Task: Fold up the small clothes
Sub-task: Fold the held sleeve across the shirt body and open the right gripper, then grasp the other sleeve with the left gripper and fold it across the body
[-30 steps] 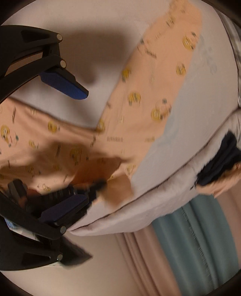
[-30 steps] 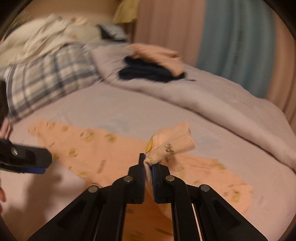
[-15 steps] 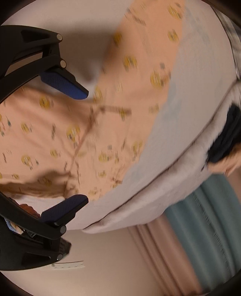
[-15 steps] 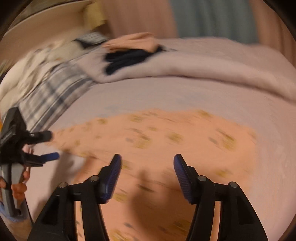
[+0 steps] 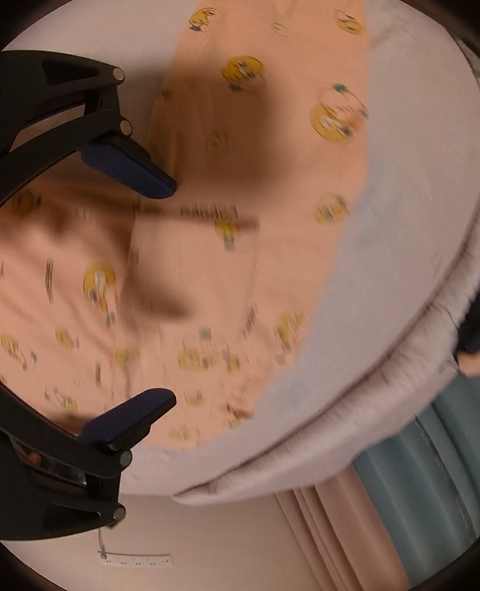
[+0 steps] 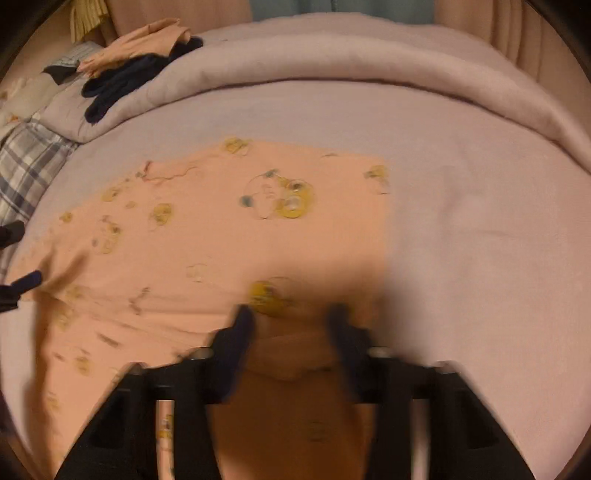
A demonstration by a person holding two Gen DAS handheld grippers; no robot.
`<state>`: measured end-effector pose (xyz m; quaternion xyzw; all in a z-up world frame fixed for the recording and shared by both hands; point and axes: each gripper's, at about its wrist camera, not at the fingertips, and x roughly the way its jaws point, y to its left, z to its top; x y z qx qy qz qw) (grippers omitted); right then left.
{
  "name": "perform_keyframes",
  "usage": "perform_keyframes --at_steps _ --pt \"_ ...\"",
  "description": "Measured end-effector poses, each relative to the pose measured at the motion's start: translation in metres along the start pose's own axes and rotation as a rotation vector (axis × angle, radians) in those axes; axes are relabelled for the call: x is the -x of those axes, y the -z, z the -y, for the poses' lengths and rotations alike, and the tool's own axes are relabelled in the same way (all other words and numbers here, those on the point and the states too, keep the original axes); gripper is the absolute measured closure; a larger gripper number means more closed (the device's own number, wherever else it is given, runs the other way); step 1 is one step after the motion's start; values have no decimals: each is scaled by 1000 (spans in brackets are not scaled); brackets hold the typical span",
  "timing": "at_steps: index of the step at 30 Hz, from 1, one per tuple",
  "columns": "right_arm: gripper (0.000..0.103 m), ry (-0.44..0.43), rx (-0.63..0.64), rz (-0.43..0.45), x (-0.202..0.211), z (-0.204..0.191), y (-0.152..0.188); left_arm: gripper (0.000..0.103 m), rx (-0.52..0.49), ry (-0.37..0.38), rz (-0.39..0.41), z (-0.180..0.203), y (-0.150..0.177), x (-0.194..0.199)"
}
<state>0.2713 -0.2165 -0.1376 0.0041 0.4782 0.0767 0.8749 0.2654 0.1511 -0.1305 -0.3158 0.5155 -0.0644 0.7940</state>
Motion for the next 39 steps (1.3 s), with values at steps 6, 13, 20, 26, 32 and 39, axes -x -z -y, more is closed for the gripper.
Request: perform_keyframes --at_steps 6,13,20,26,32,39 --pt "52 37 -97 14 20 25 7 1 84 78 32 -28 -8 18" --pt "51 -45 11 138 57 -5 13 3 127 173 -15 -29 -7 16" --pt "51 -184 119 157 51 -47 9 5 126 226 83 -26 -14 44" --pt "51 -218 104 63 21 -58 17 13 65 183 15 -11 -20 13" --pt "52 -207 109 33 18 -59 23 51 103 191 -9 -28 -22 -4" --pt "51 -139 136 12 11 -71 22 96 127 133 -33 -53 -27 -6"
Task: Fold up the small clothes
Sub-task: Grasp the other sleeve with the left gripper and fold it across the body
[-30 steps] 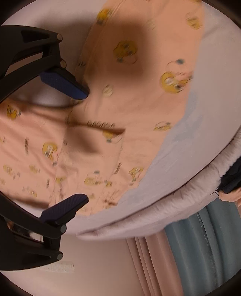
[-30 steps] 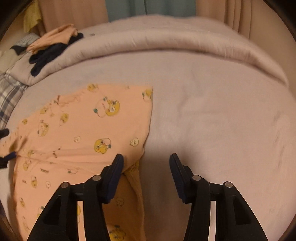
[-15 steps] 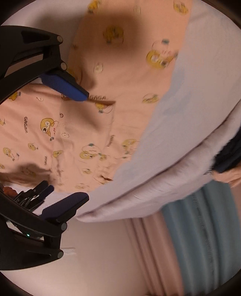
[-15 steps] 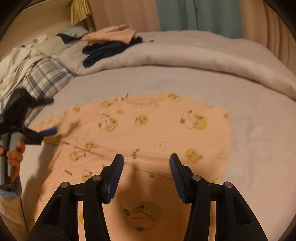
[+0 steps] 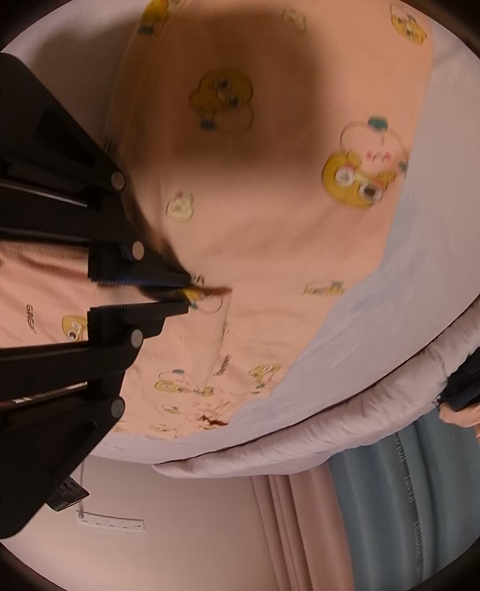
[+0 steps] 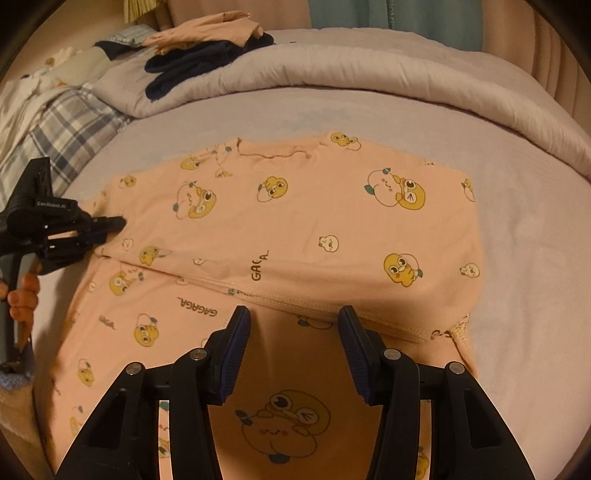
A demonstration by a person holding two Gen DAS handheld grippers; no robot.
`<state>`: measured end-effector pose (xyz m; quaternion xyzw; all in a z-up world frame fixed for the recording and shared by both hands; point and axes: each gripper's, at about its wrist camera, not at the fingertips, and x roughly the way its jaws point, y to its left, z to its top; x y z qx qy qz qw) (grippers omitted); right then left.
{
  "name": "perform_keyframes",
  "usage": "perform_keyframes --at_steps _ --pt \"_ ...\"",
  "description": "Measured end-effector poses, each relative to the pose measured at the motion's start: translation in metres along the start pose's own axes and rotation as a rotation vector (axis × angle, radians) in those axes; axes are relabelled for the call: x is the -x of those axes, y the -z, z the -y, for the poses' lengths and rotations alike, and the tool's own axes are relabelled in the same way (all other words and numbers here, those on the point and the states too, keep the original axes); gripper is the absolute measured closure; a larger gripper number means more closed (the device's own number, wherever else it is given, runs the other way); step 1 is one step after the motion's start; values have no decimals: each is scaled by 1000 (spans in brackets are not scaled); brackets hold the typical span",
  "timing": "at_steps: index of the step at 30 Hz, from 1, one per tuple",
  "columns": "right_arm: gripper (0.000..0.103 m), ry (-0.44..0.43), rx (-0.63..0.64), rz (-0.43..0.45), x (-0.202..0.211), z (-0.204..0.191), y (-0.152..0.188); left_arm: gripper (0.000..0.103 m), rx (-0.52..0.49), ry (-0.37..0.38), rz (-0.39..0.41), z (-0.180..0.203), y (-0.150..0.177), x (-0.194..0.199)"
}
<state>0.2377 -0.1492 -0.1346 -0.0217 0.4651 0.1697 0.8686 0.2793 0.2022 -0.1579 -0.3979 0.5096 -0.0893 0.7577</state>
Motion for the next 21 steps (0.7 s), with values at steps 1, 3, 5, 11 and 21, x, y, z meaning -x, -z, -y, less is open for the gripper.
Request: perform_keyframes --at_steps 1,3,5,11,21 --pt "52 7 4 -5 -1 -1 0 96 1 -1 5 -1 0 3" --pt "52 41 2 -31 -4 0 -3 98 -12 -24 21 -3 -1 8" --pt "52 57 -18 -62 -8 4 -6 100 -29 -47 31 -6 -2 14" --pt "52 27 -59 -44 7 5 -6 35 -17 -43 114 -32 3 67" --pt "51 -29 6 1 23 -27 2 28 330 19 394 -162 -6 174"
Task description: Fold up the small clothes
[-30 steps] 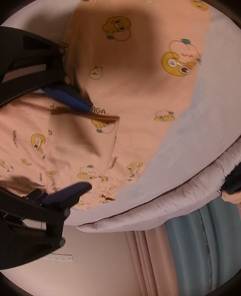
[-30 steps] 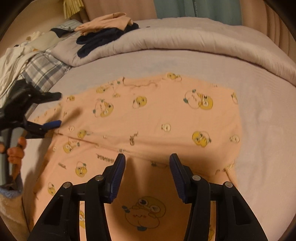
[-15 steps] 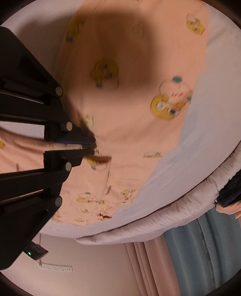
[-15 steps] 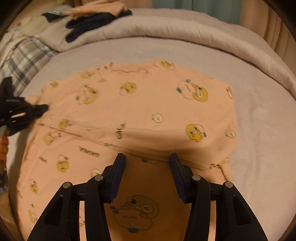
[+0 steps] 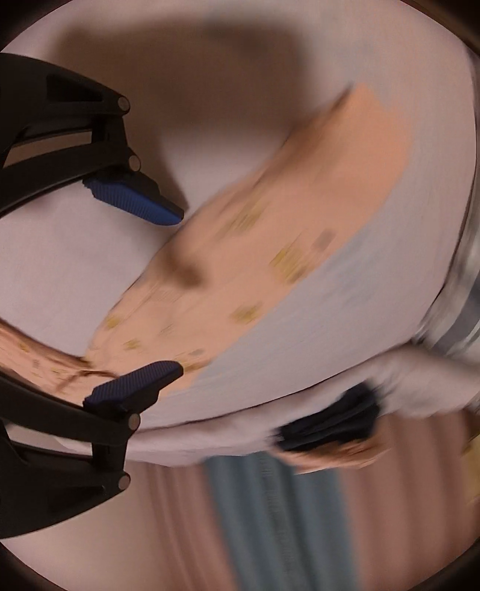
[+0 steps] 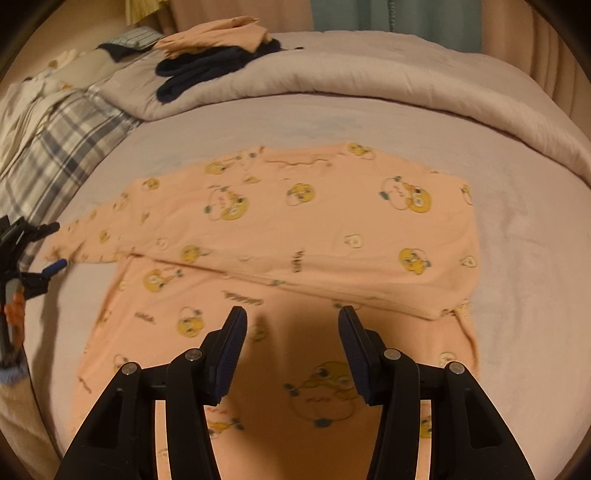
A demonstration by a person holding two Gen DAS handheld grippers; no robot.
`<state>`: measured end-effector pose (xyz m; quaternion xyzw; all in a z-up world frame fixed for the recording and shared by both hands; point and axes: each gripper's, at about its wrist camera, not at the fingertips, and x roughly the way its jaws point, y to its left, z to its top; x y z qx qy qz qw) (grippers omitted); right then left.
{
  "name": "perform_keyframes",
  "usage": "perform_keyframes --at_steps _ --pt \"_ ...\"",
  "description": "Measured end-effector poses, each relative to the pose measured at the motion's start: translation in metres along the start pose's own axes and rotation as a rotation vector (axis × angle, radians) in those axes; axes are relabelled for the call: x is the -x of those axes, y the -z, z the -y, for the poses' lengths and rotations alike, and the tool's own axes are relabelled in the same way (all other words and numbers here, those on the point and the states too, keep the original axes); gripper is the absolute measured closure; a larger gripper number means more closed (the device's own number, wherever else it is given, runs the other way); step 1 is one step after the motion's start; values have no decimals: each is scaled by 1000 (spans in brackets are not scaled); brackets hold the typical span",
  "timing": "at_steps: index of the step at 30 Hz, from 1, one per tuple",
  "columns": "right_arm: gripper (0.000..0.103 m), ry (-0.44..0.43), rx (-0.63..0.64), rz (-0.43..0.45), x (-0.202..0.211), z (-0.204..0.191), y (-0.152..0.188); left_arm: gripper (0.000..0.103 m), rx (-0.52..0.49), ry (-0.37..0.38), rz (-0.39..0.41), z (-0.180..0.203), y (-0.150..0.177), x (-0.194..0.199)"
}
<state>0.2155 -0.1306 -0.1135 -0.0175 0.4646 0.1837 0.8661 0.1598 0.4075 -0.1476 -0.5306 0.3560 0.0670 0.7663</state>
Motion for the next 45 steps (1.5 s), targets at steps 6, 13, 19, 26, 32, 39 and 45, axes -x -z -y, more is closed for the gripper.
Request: perform_keyframes --at_steps 6,13,19,26,32,39,45 --pt "51 -29 70 17 -2 -21 -2 29 193 56 128 -34 -32 10" --pt "51 -38 62 11 -5 -25 0 60 191 -5 192 -30 -54 14" --pt "51 -27 8 28 -3 -10 2 95 246 -58 221 -39 -53 11" --pt "51 -63 -125 58 2 26 3 99 -89 -73 266 58 -32 28" --pt "51 -139 -257 100 3 60 -7 99 -377 8 158 162 19 -1" --pt "51 -278 -398 127 -8 84 -20 99 -640 62 -62 261 132 -74" --pt "51 -361 -594 161 -11 132 -16 98 -871 85 -205 330 255 -136"
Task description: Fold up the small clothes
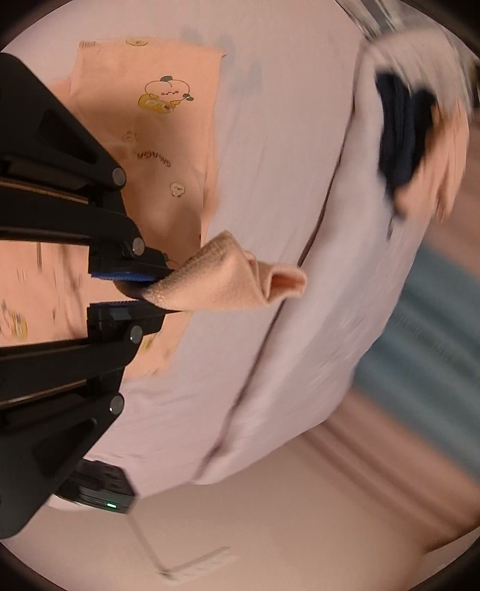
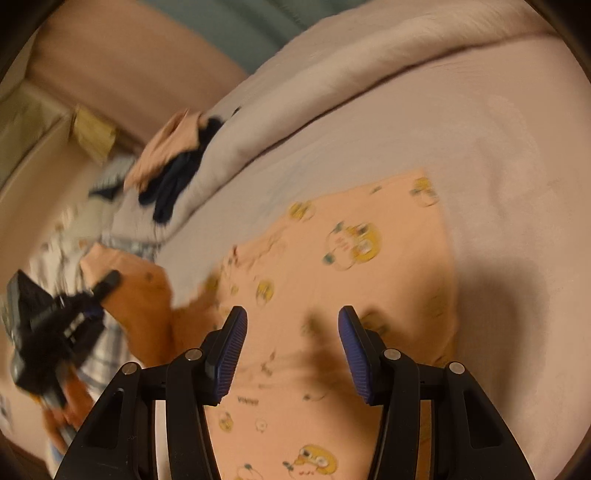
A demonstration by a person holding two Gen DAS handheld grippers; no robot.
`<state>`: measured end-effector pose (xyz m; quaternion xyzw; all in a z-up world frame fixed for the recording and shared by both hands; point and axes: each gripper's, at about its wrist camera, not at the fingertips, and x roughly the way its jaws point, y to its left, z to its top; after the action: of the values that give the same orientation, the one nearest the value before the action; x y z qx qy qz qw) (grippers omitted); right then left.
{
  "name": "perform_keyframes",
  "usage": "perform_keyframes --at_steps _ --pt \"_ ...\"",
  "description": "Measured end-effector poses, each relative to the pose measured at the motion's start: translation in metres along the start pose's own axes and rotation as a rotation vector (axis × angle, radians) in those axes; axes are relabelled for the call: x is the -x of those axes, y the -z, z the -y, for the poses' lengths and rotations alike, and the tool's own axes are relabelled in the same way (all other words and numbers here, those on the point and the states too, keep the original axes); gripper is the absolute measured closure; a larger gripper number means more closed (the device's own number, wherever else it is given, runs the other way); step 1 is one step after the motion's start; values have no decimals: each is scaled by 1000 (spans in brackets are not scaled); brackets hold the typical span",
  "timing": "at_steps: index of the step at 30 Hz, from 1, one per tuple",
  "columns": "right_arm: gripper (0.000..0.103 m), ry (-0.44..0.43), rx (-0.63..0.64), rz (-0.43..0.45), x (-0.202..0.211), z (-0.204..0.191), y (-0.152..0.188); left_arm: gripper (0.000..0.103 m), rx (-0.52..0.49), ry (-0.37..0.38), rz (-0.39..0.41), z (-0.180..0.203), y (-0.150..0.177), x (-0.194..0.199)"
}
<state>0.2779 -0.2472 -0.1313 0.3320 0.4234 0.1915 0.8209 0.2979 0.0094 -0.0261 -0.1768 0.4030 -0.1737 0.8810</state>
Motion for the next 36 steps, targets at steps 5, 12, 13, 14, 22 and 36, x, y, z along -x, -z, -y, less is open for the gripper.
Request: perform_keyframes --at_steps 5,12,13,14,22,36 --pt "45 -37 -146 5 14 41 -8 64 -168 -35 -226 53 43 -72" --pt "44 -86 -193 -43 7 52 -8 61 -140 6 -296 33 67 -63" --pt "44 -89 -183 -47 6 48 -9 56 -125 11 -276 23 63 -51" --pt "44 -85 -173 -52 5 44 -10 49 -117 3 -257 15 63 -40" --pt "44 22 -100 -97 2 33 -10 39 29 -169 -84 -88 64 43" --pt "95 192 6 2 11 14 -11 39 167 -224 -148 -162 104 77"
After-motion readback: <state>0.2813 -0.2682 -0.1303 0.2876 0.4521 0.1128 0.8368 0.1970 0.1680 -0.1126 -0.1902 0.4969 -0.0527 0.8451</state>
